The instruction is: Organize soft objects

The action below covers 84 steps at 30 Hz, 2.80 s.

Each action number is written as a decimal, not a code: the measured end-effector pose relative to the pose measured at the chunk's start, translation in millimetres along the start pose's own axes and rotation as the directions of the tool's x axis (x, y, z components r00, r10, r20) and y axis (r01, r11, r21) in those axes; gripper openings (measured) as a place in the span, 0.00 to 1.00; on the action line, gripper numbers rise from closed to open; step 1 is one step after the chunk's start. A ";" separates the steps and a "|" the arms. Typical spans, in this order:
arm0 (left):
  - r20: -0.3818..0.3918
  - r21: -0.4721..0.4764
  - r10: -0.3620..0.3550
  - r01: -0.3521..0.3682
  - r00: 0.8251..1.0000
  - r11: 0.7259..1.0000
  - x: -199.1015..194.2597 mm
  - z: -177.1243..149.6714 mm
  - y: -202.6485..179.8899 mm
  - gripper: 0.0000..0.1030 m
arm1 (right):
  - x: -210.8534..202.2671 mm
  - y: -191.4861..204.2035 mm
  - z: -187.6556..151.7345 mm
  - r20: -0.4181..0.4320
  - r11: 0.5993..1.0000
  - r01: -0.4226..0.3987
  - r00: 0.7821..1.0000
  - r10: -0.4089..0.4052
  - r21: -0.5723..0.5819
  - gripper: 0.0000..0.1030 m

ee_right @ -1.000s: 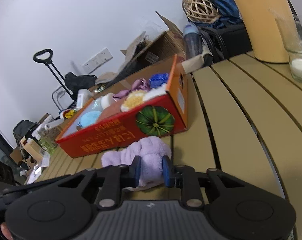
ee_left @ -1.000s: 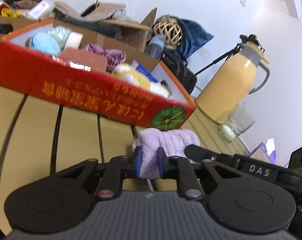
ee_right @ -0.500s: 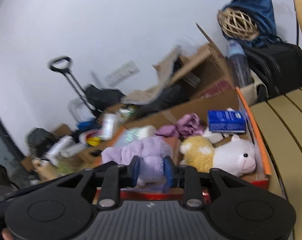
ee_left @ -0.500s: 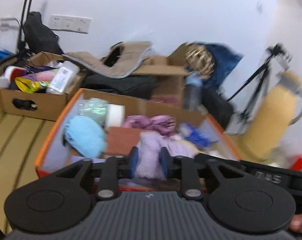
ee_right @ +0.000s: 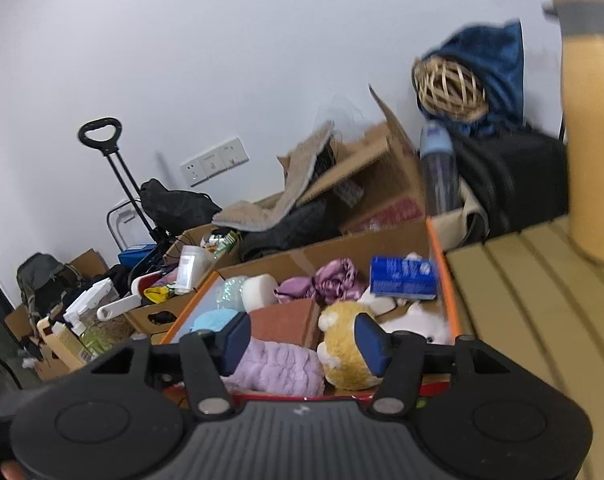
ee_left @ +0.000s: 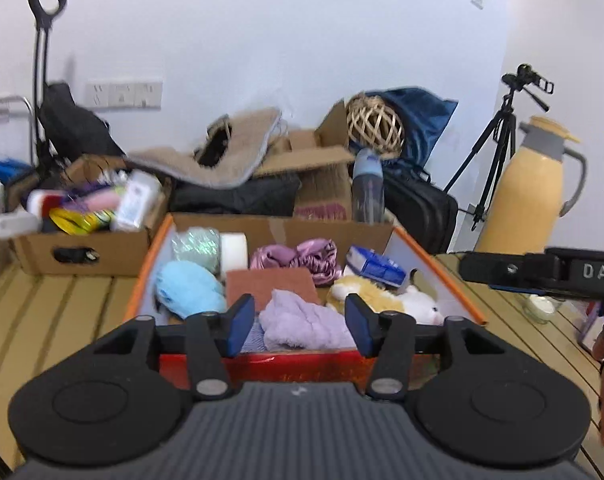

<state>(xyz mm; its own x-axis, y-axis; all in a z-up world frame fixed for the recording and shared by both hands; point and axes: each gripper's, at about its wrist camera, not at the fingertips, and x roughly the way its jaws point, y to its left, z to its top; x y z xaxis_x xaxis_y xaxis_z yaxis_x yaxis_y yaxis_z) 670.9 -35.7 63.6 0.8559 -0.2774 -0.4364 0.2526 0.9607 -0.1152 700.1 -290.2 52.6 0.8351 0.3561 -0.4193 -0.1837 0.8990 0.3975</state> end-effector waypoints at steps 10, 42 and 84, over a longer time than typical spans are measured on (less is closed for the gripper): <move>0.192 0.088 0.079 -0.097 0.978 0.991 -176.2 -45.4 -33.1 0.78 | -155.5 45.2 -26.3 0.084 0.973 0.064 0.995 -0.046 -0.221 0.82; 0.383 0.034 0.209 -0.239 0.900 0.970 -528.5 -301.3 -116.3 1.00 | -514.0 132.0 -349.5 0.337 0.950 0.123 0.941 -0.020 -0.286 1.00; 0.414 0.037 0.189 -0.224 0.890 0.974 -550.8 -321.4 -125.3 1.00 | -532.8 152.2 -386.6 0.345 0.933 0.125 0.939 -0.001 -0.337 1.00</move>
<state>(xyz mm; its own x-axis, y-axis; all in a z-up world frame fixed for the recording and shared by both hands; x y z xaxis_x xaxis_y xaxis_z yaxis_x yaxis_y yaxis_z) 22.8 0.5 31.7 0.9967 -0.0697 -0.0405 0.0705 0.9973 0.0187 26.7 -244.5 21.0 0.9628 0.2456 -0.1127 -0.2422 0.9692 0.0436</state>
